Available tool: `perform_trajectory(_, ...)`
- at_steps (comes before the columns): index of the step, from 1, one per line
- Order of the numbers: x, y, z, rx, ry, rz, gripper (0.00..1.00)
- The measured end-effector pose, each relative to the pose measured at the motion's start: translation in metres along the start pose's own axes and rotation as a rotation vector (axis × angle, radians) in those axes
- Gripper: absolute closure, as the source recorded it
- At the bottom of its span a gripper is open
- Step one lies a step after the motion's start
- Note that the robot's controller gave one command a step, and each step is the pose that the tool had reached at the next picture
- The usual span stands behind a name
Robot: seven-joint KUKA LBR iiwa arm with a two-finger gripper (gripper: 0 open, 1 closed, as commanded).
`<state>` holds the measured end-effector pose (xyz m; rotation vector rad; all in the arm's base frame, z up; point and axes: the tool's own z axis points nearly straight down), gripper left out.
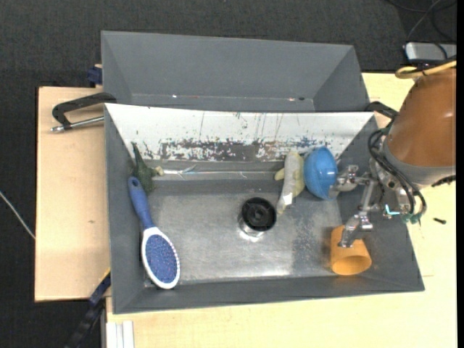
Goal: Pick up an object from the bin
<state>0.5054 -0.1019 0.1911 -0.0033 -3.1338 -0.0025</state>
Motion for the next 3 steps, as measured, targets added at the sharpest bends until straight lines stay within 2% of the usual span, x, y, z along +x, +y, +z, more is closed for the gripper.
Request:
perform_trajectory(1,-0.024,0.104,0.099,0.002,-0.027,-0.359,0.00)
perform_trajectory(2,-0.024,0.104,0.100,0.003,-0.024,-0.360,1.00)
perform_trajectory(3,-0.052,0.082,-0.026,0.006,-0.023,-0.371,1.00)
